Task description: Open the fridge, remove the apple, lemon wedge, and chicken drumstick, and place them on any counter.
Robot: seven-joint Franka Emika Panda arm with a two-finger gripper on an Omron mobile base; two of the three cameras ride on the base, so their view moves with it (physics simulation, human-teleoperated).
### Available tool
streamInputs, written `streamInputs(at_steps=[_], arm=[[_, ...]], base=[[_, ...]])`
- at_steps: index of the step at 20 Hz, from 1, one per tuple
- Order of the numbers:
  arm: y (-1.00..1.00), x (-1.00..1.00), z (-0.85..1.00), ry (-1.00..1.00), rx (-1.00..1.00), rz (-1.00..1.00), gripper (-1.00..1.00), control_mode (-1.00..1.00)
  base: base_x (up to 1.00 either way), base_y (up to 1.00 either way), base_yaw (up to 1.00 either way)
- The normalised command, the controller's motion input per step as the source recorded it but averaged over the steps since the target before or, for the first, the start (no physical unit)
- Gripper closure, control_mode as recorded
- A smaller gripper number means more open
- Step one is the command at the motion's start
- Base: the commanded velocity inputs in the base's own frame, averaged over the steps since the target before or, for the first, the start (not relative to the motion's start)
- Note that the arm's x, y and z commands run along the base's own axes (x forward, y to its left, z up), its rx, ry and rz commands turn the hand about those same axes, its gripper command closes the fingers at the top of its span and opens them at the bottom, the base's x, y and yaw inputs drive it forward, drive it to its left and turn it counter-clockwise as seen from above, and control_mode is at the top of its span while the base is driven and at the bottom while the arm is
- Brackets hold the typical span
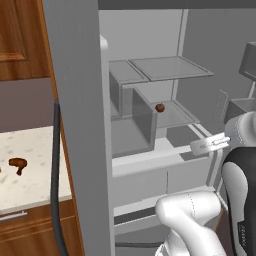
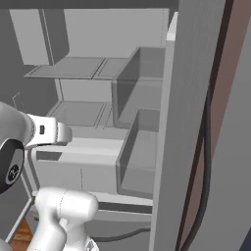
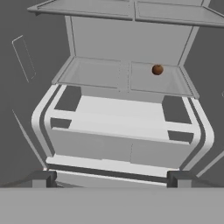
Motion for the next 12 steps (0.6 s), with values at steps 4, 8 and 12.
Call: streamInputs(at_steps=[4, 8, 12], arm=[[0.0, 0.0, 0.0, 0.0, 0.0, 0.0, -1.0, 1.0], [0.0, 0.0, 0.0, 0.0, 0.0, 0.0, -1.0, 1.0], [0.0, 0.0, 0.0, 0.0, 0.0, 0.0, -1.0, 1.0]], base=[[0.2, 0.0, -0.02], [0.01, 0.0, 0.0], [0.0, 0.0, 0.0]])
